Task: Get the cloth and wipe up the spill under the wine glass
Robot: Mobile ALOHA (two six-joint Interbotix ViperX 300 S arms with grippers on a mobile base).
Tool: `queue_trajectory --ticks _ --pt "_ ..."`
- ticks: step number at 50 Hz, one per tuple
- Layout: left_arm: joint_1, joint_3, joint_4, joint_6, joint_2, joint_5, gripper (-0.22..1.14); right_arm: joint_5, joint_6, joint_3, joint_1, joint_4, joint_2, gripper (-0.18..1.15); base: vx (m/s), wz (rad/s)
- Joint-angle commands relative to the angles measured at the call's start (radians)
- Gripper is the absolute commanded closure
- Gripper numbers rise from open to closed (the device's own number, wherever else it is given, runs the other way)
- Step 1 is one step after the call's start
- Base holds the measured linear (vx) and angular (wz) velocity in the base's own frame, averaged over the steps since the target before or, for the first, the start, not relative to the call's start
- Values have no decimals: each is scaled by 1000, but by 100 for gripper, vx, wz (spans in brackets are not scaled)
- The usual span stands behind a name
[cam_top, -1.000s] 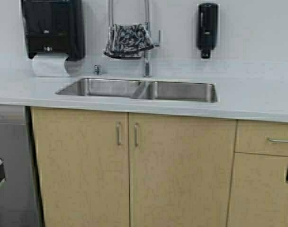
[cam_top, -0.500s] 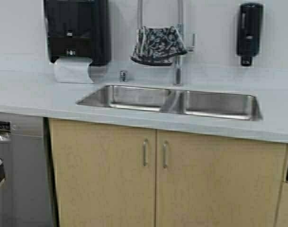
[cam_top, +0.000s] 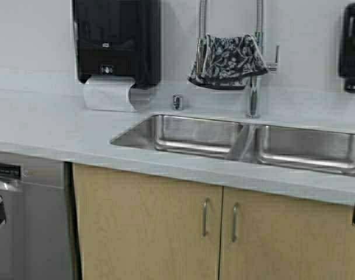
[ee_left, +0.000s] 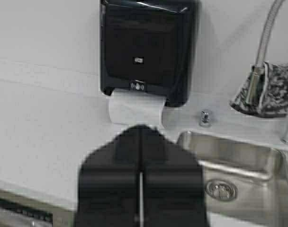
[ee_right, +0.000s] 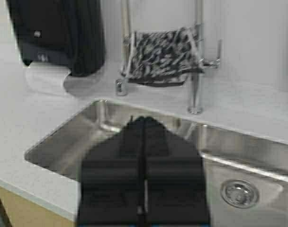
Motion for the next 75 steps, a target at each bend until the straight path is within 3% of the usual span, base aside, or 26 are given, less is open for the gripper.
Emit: queue_trajectory --ticks 1,11,26,41,57,64,75 --pt "2 -2 2 -3 -18 -8 89 28 0 -44 25 -2 5 91 33 6" --pt "2 20 2 -6 -110 8 89 29 0 -92 107 -2 21 91 32 2" --pt "2 49 0 2 -247 58 89 15 -5 -152 204 -15 181 91 29 -4" --pt "2 71 -5 2 -299 67 89 -140 -3 -120 216 -18 360 91 27 -7" --pt "0 71 -5 0 -321 67 89 -350 -2 -133 272 -18 672 90 22 -3" --pt "2 71 -5 -3 -327 67 89 -422 2 -169 302 -18 819 82 19 -2" --pt "0 78 -5 0 -341 67 89 -518 5 -216 328 -18 983 57 17 -1"
